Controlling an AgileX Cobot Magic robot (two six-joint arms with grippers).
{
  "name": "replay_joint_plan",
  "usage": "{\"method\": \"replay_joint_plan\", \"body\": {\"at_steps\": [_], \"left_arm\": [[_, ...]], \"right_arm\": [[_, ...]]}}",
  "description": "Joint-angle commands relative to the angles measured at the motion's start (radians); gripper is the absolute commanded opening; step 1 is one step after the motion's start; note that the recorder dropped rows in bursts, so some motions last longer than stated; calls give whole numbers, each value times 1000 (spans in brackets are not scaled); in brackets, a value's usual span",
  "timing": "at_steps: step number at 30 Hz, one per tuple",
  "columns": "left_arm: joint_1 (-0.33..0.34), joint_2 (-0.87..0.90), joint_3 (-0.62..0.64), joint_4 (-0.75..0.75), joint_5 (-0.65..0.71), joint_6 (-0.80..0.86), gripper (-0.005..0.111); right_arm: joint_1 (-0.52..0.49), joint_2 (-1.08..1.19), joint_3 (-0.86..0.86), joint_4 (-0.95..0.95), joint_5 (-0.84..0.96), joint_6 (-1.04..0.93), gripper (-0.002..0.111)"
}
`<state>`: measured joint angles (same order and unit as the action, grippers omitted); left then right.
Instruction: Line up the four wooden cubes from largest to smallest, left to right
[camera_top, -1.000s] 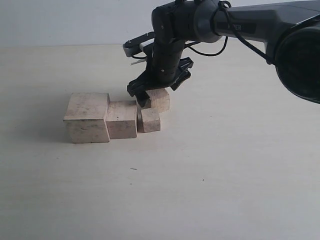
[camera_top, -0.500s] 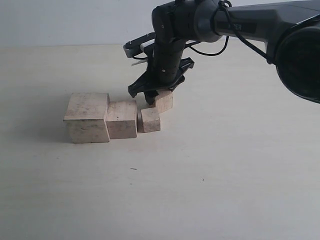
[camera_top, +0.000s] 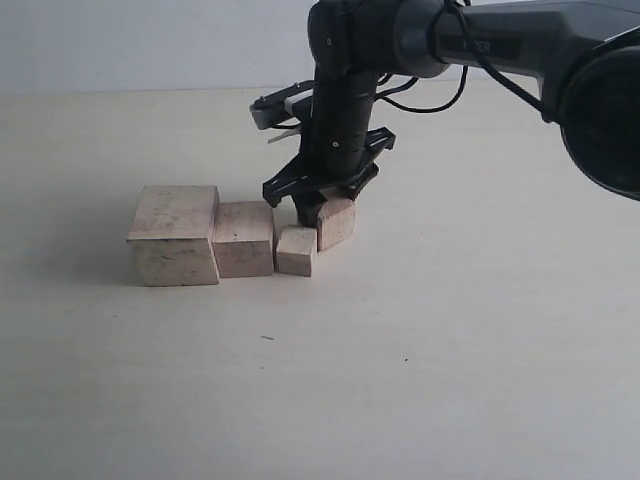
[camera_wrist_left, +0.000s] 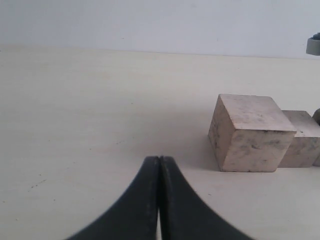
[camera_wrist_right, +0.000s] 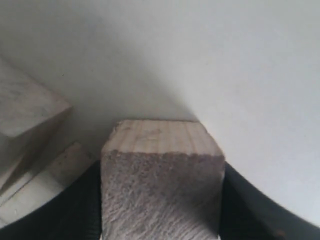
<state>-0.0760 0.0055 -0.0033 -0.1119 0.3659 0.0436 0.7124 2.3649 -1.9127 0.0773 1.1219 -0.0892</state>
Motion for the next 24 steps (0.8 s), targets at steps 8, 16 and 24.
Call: {"method": "replay_joint_plan", "body": {"at_steps": [8,16,24], "left_arm": [[-7,-6,3,-1,-11,4,0],[-7,-6,3,-1,-11,4,0],[-7,-6,3,-1,-11,4,0]], "right_arm": [[-1,-7,1,73,99,-66,0],[-1,-24,1,138,99,-109,0],[-1,-65,35,125,99,-111,0]]}}
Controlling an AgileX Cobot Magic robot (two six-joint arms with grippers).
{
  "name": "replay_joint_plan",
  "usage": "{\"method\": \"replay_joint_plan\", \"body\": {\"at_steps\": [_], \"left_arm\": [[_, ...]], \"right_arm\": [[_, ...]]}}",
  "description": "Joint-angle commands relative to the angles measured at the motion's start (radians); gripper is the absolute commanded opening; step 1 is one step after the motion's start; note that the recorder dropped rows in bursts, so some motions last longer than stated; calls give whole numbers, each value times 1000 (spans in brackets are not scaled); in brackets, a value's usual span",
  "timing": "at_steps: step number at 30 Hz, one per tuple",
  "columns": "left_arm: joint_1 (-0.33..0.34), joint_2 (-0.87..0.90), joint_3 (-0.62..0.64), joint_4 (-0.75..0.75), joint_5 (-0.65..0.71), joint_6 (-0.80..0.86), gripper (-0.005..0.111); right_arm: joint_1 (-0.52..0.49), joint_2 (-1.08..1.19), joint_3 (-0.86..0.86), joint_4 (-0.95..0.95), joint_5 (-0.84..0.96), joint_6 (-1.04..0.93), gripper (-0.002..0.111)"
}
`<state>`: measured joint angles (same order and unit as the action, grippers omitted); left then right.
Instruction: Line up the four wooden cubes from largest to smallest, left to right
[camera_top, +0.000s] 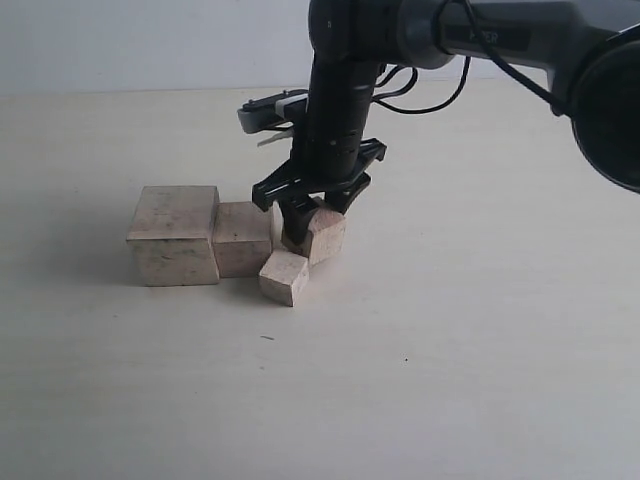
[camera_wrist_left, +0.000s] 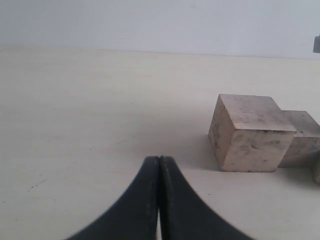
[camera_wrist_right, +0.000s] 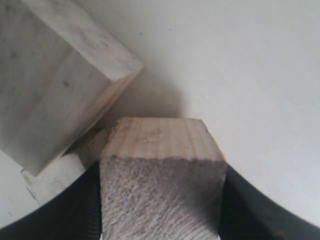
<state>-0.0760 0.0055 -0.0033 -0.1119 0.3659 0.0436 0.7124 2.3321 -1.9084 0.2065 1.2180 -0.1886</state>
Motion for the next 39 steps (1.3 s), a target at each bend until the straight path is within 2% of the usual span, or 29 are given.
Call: {"method": "replay_joint_plan", "body": {"at_steps": [1,7,23,31,39], "left_arm": [[-7,-6,3,-1,-11,4,0],[-7,-6,3,-1,-11,4,0],[-7,-6,3,-1,-11,4,0],[-7,-6,3,-1,-11,4,0],[-7,-6,3,-1,-11,4,0]], "right_arm": [[-1,-36,42,-6,3,-13,0],[-1,-52,108,-8,3,-11,0],[-1,-84,106,19,3,-15,0],[-1,-86,108,82,3,-105,0],[-1,-106,200,103,3,-153,0]]}}
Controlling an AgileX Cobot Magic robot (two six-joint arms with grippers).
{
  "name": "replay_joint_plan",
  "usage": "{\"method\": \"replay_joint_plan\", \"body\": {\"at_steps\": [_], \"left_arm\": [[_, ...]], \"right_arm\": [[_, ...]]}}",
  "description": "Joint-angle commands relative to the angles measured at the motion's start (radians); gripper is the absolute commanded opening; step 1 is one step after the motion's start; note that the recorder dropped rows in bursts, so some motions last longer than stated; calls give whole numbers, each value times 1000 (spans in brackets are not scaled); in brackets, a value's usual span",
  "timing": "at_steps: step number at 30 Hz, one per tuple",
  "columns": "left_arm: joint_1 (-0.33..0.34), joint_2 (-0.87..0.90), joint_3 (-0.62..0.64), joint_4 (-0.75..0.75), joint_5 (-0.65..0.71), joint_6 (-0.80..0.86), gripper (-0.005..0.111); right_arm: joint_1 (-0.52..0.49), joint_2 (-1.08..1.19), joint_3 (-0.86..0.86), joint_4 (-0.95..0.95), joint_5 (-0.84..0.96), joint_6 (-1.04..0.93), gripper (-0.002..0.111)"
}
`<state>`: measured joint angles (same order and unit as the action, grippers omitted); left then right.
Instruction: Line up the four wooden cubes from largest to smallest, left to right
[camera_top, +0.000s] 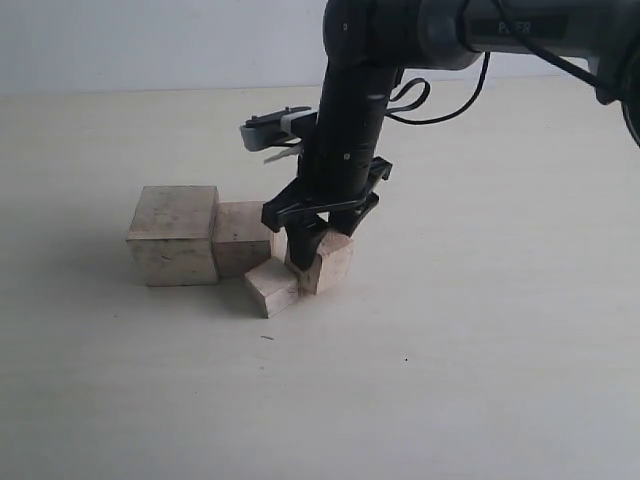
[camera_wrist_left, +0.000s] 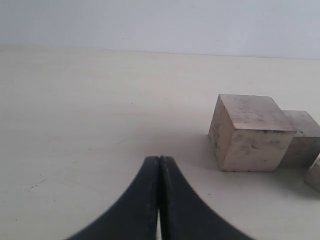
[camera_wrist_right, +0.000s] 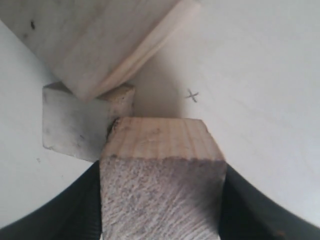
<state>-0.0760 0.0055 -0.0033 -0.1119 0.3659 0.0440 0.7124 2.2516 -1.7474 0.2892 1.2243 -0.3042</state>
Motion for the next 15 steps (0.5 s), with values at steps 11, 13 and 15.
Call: {"method": "replay_joint_plan", "body": {"at_steps": [11,13,15], "left_arm": [[-7,-6,3,-1,-11,3,0],[-7,-6,3,-1,-11,3,0],[-7,-6,3,-1,-11,3,0]], "right_arm": [[-1,-98,56,62,-3,-142,0],[-1,-113,56,68,-3,-161,0],[-1,-123,56,62,-3,-215,0]]}}
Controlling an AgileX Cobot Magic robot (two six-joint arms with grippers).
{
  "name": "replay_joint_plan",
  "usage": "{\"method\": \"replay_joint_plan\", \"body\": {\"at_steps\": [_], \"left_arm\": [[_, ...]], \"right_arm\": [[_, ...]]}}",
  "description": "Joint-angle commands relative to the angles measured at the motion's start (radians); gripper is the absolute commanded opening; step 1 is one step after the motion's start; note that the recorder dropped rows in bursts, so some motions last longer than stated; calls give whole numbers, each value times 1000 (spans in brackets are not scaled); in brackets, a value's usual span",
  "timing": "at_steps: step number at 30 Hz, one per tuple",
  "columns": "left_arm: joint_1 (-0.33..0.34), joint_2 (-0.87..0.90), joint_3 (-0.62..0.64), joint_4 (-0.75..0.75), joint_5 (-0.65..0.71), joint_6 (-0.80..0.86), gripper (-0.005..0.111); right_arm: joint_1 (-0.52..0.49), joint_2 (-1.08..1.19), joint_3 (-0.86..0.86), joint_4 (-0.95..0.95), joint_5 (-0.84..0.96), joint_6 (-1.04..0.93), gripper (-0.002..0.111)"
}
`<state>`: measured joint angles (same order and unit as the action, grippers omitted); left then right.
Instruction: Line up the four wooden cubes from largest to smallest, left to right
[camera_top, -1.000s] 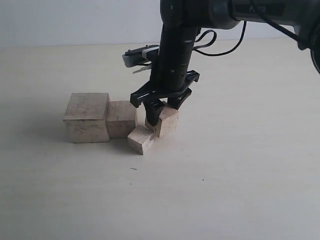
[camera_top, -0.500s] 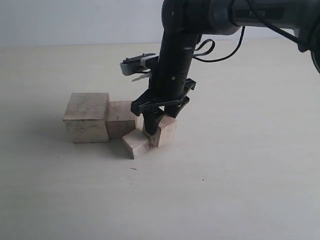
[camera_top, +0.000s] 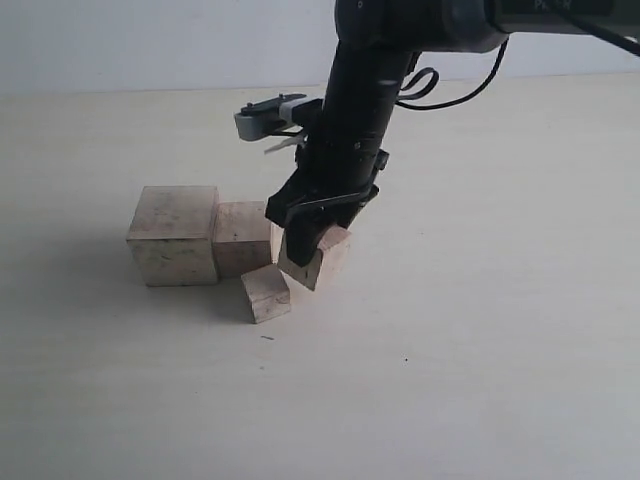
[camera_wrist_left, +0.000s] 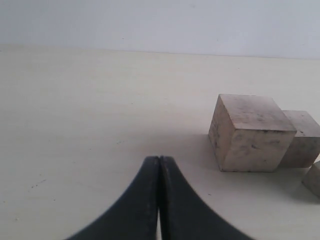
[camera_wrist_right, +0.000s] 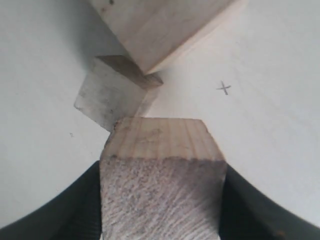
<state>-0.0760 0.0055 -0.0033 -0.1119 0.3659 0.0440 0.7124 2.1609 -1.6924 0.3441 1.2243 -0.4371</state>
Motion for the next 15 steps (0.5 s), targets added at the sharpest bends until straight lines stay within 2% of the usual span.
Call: {"method": "replay_joint_plan", "body": {"at_steps": [1,9,15], "left_arm": [[-7,-6,3,-1,-11,3,0],[-7,-6,3,-1,-11,3,0],[-7,-6,3,-1,-11,3,0]], "right_arm": [[-1,-34,1,-2,-3,-116,0],[-1,-35,1,-164,-56,-213,0],[-1,-33,1,-217,-171,-476,0]]}}
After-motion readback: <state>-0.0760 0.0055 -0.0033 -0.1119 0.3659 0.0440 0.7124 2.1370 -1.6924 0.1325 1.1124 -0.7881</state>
